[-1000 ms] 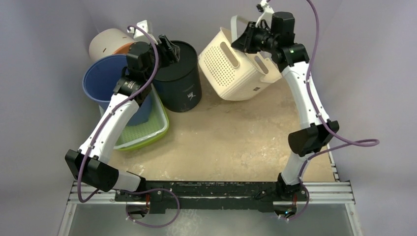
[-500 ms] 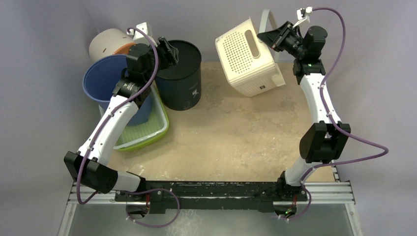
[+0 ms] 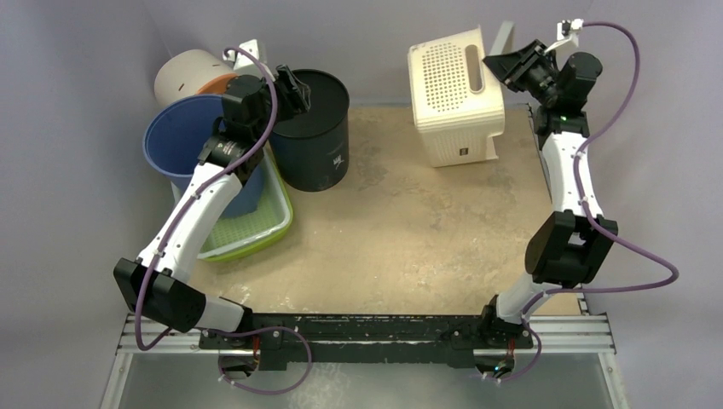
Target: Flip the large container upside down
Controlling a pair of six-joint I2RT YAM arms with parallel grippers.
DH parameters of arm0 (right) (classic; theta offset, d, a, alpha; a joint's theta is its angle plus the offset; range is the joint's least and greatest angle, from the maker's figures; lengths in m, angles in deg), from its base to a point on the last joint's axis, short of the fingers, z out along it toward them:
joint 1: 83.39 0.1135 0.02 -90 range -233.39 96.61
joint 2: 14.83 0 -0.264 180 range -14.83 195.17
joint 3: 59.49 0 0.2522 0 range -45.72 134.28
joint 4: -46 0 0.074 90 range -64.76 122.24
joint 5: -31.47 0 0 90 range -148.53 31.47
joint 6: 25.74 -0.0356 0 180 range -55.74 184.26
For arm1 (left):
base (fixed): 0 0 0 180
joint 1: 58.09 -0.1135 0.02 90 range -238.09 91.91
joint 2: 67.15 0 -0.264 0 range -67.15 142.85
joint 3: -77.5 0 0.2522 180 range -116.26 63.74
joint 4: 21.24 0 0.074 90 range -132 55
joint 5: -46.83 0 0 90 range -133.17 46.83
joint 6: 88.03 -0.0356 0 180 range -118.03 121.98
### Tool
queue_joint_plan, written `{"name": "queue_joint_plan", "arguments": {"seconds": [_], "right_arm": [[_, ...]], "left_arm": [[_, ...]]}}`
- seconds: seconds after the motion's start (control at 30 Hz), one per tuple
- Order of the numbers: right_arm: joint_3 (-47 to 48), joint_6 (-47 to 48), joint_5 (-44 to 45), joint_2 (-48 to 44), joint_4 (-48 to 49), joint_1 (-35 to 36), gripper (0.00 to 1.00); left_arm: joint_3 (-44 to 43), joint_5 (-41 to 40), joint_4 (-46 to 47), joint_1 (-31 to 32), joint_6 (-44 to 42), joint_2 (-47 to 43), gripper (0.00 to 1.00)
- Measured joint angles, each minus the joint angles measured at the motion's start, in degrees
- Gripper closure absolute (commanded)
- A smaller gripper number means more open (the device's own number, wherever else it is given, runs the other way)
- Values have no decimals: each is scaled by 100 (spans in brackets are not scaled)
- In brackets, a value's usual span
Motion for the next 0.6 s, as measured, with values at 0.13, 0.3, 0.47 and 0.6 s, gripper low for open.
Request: {"name": "queue_joint_plan", "arguments": {"seconds": [0.13,0.3,0.47,0.6], "right_arm": [[13,275,247,87,-127,-291,63],[243,623,404,234,-496,-404,51],[710,1117,588,343,-1196,-374,46],[1115,1436,909,461,-1749,-341,39]], "left_arm": [[0,22,11,-33,2,109,39],[0,68,31,-44,2,219,39],[0,101,37,-44,2,234,39],[0,125,39,-48,2,262,39]]}}
